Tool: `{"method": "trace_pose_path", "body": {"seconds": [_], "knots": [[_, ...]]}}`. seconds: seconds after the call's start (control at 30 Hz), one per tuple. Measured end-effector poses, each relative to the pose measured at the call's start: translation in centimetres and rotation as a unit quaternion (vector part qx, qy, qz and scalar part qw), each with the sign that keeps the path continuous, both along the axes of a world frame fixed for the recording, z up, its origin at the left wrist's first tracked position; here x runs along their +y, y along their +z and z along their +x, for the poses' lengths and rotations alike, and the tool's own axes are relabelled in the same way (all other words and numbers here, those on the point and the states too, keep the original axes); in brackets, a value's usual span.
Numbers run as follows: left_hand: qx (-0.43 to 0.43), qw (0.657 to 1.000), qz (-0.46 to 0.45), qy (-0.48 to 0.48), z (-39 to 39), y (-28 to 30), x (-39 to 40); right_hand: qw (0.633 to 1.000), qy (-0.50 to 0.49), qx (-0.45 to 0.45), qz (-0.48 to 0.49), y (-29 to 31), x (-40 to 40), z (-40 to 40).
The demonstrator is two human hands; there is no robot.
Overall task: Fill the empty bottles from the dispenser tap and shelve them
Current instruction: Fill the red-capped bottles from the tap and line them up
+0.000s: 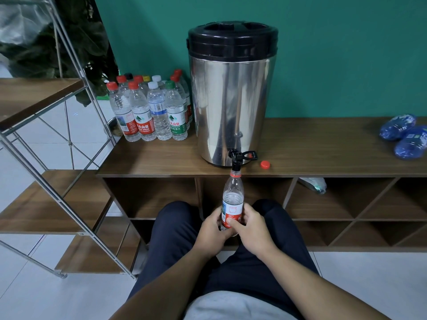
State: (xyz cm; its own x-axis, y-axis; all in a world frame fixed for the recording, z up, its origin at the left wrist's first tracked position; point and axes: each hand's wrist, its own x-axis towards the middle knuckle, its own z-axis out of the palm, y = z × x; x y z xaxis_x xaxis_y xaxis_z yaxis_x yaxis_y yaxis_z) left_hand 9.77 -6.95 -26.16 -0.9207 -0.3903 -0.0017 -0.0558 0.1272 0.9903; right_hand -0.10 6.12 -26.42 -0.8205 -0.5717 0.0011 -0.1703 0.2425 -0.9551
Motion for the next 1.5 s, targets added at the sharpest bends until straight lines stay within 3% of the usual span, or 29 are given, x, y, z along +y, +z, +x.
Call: {"method": "trace_pose_path", "body": {"seconds": [1.5], "knots": [[-0.015, 1.000, -0.010, 0.003, -0.06, 0.02, -0.04, 1.000, 0.003, -0.016, -0.011, 0.46, -0.01, 0.29]]}}
